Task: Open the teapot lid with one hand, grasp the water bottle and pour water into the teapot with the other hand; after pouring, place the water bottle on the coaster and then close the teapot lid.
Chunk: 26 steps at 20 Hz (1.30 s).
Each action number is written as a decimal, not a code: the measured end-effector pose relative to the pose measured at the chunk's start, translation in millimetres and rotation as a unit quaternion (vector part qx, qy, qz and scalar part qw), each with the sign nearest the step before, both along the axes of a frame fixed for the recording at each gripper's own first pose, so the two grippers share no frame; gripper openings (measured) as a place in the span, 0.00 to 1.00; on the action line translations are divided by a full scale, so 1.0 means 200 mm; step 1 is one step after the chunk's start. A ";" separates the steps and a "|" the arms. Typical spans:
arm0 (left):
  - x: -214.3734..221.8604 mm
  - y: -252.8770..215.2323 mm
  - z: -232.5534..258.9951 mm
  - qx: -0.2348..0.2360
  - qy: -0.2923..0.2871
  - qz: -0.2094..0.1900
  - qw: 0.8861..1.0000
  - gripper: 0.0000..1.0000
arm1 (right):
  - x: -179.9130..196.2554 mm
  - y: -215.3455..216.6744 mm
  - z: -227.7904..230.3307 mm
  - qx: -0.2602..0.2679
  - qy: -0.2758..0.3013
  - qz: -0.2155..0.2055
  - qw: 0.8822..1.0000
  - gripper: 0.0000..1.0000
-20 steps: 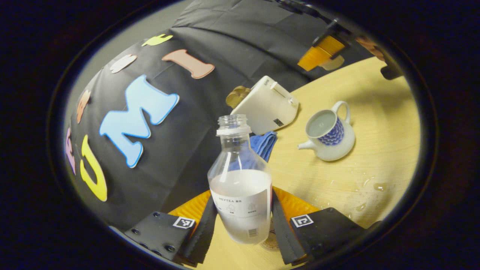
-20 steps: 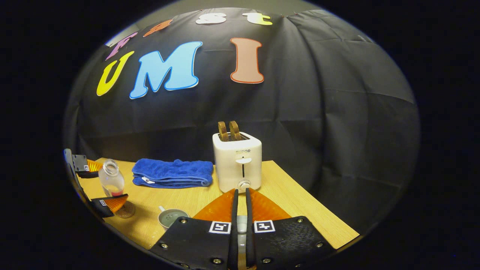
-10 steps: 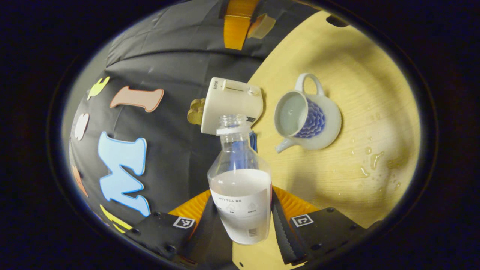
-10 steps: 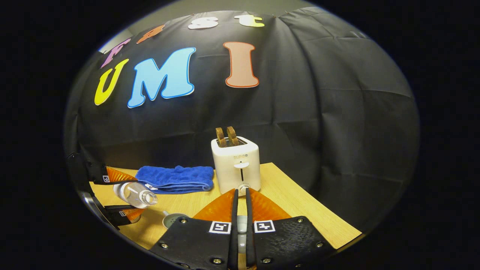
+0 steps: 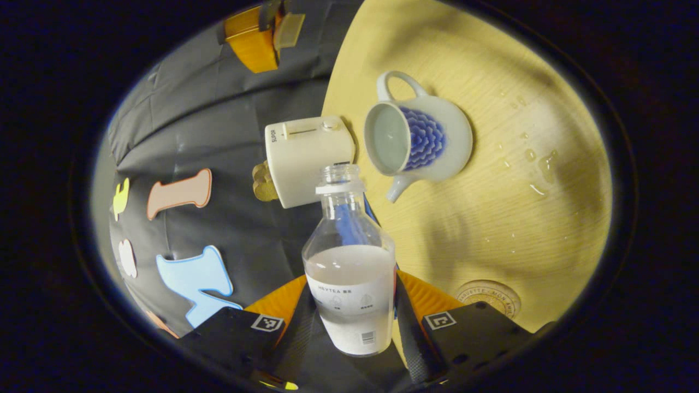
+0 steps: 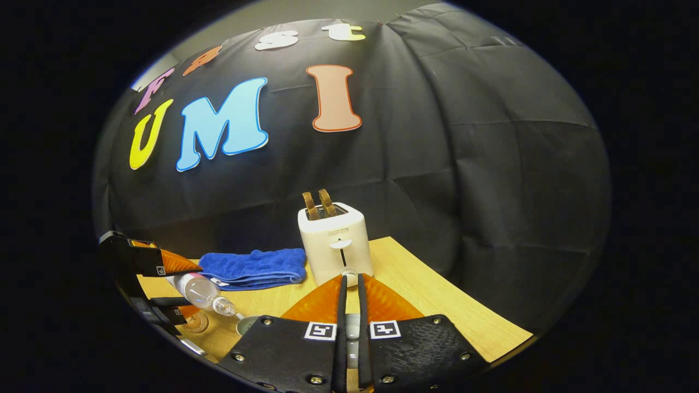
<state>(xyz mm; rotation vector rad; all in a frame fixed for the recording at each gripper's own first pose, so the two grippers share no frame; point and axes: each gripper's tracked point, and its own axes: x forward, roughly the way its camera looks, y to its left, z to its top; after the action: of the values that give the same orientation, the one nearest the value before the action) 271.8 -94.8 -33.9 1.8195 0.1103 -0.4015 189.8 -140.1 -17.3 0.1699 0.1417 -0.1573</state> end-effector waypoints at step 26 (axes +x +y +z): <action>-0.04 -0.16 0.17 0.241 -0.056 -0.057 0.967 0.84 | 0.01 0.08 0.01 0.016 -0.007 0.027 0.999 0.08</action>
<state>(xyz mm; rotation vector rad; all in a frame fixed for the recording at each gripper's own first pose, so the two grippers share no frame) 264.1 -127.7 -0.8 2.3334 0.0260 -0.3726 192.4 -124.6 -14.8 0.1992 0.1357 -0.1002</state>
